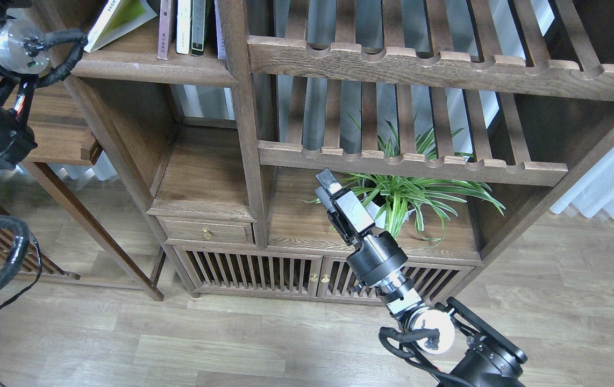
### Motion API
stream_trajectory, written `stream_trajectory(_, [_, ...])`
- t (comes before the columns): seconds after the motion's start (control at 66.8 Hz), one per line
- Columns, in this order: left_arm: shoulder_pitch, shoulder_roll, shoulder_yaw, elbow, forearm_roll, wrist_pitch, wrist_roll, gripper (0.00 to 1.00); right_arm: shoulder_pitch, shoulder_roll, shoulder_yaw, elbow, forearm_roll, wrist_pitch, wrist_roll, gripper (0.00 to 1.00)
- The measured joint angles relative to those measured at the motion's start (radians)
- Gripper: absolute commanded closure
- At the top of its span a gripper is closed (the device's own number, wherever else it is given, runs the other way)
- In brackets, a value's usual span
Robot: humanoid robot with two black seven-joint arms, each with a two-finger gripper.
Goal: Organize books on shelf
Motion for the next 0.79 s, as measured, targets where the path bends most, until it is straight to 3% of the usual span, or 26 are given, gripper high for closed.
stream_trajectory(0.464, [-0.096, -0.012, 0.113, 0.212, -0.078, -0.019, -0.071, 1.0, -0.002, 0.014, 0.001, -0.003, 0.004, 0.0, 0.001, 0.1])
stream_trajectory(0.794, [-0.115, -0.012, 0.216, 0.269, -0.08, -0.064, -0.084, 0.99, -0.003, 0.015, 0.007, -0.007, 0.013, 0.0, 0.006, 0.1])
